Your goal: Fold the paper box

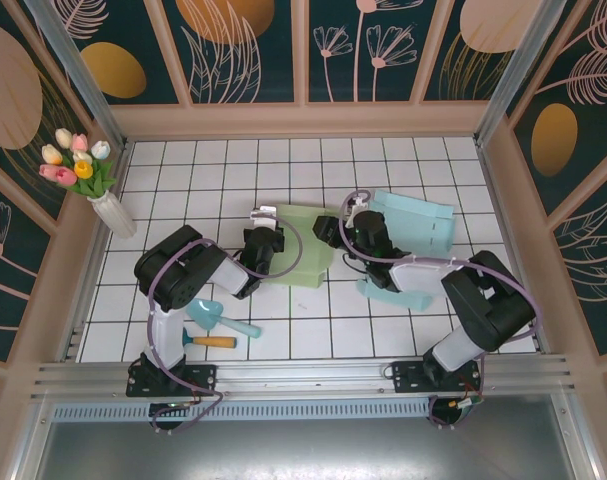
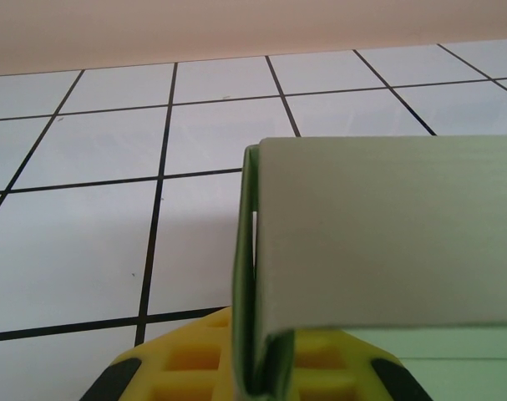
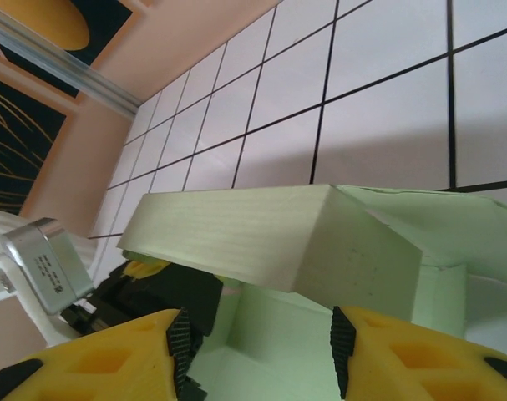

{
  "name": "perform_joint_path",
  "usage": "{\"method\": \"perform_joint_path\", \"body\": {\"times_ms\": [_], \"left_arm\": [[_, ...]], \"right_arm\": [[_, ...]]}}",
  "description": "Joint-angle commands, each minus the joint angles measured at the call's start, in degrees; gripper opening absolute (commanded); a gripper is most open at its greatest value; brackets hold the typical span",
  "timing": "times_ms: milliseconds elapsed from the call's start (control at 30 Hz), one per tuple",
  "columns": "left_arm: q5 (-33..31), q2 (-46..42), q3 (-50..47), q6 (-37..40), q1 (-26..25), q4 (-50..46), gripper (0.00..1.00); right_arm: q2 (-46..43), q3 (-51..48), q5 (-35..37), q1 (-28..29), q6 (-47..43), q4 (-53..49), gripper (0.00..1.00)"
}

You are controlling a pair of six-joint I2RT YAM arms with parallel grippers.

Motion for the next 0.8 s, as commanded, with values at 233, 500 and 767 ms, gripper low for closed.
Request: {"method": "perform_joint_path", "body": {"times_ms": [233,500,767], "left_arm": [[-0.1,0.9,1.0,0.6,0.1,-1.1,0.11],[0.2,1.0,1.3,0.9,0.1,-1.8,0.11],[0.3,1.0,1.4,1.0,0.1,-1.8,0.11]], "right_arm": [[1.1,-5.5,4.4,0.5,-8.5,5.0,0.53],[5.6,-3.0,5.8,0.1,-10.5,6.7,0.54],[10.0,-0.8,3.9,-0.4,-11.6,9.8,0.54]]}}
